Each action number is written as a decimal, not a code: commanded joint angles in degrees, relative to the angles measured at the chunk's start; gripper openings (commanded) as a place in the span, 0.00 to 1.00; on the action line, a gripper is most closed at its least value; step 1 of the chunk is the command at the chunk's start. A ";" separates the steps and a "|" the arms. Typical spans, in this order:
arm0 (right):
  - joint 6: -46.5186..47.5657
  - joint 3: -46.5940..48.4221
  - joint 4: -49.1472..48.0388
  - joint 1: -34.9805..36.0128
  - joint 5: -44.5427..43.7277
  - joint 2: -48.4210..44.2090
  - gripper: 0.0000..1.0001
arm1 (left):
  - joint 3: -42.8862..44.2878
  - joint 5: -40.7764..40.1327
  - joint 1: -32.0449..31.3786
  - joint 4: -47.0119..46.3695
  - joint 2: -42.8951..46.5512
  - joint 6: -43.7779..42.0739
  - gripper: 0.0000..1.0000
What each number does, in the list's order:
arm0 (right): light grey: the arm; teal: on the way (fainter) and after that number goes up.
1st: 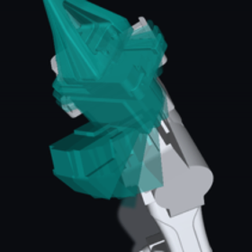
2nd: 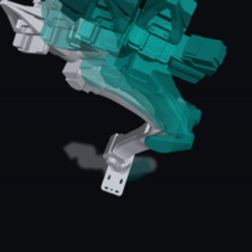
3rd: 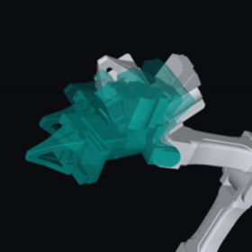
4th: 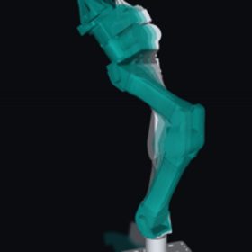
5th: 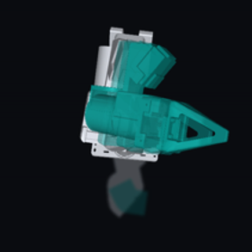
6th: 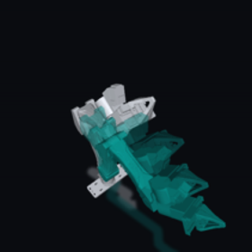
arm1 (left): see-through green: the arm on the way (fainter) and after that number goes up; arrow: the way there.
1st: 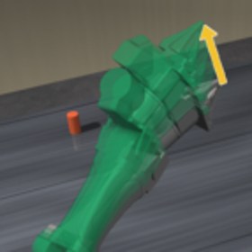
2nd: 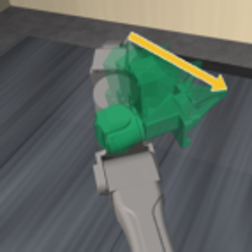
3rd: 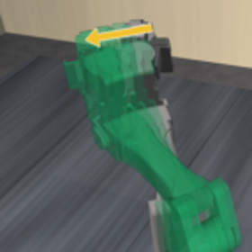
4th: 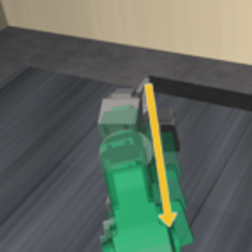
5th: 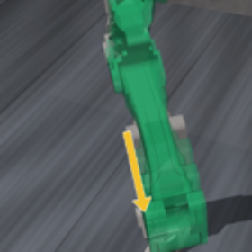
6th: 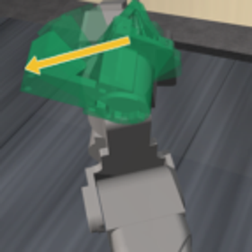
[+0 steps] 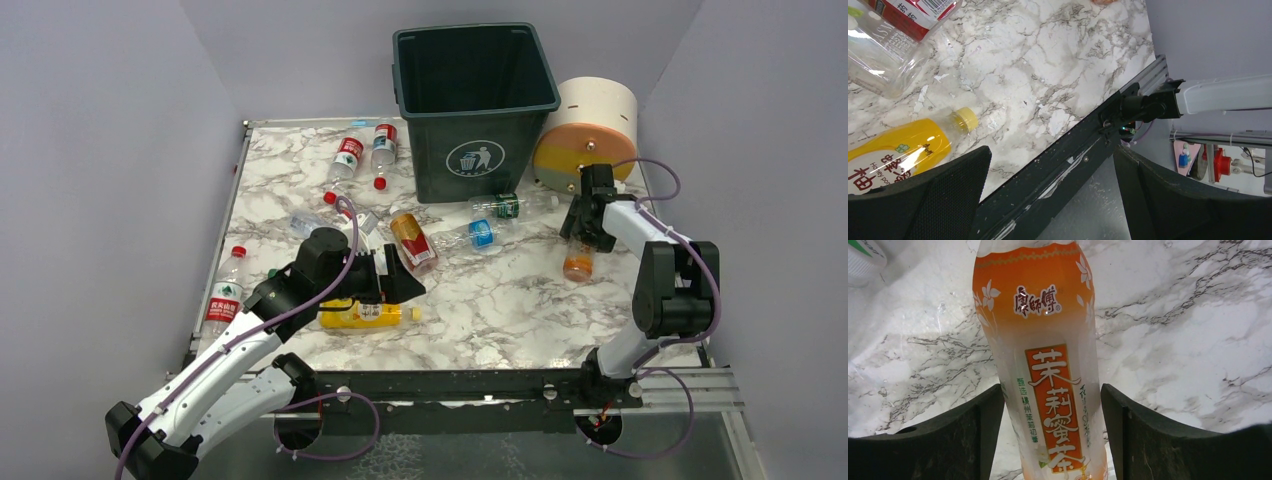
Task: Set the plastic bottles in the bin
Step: Pick up the plastic bottle at the center of the board, then place the plastic bottle in the trash bin.
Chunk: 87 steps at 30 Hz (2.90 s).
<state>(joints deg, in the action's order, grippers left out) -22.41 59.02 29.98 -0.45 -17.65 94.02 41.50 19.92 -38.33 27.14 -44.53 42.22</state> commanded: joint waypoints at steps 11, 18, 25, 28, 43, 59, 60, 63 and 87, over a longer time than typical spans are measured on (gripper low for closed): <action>-0.38 -4.60 -0.33 0.17 8.76 -6.36 0.50 | -1.15 -0.39 -0.01 -1.60 0.55 0.48 0.99; -2.08 -8.26 1.12 0.41 16.85 -14.59 0.50 | -1.07 -0.25 0.01 -2.28 0.07 0.56 0.99; -4.48 -10.29 3.86 2.48 23.90 -22.63 0.49 | -1.93 -0.24 0.01 -3.30 0.31 1.03 0.99; -5.11 -10.57 5.38 3.60 25.67 -25.66 0.49 | -2.11 -0.17 0.01 -3.66 0.24 1.03 0.99; -6.14 -9.55 8.63 5.00 31.56 -31.79 0.49 | -2.14 0.05 0.01 -5.15 -1.32 0.94 0.99; -9.28 -8.13 7.46 8.75 40.79 -34.93 0.49 | -6.17 0.98 -0.08 -9.25 -1.61 1.87 0.99; -9.45 -8.00 7.46 9.10 41.15 -35.11 0.49 | -6.71 1.18 -0.08 -9.88 -1.69 1.98 0.99; -9.86 -8.10 6.93 10.24 42.16 -35.44 0.49 | -8.19 1.87 -0.08 -11.32 -1.79 2.08 0.99; -13.66 -12.05 -6.66 31.85 35.05 -26.27 0.49 | -18.95 4.81 -0.08 -27.05 -7.14 2.52 0.99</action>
<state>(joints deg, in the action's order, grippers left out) -35.16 46.70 28.91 29.32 19.22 66.22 23.11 23.16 -38.33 6.07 -50.41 44.16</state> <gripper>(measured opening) 0.503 0.991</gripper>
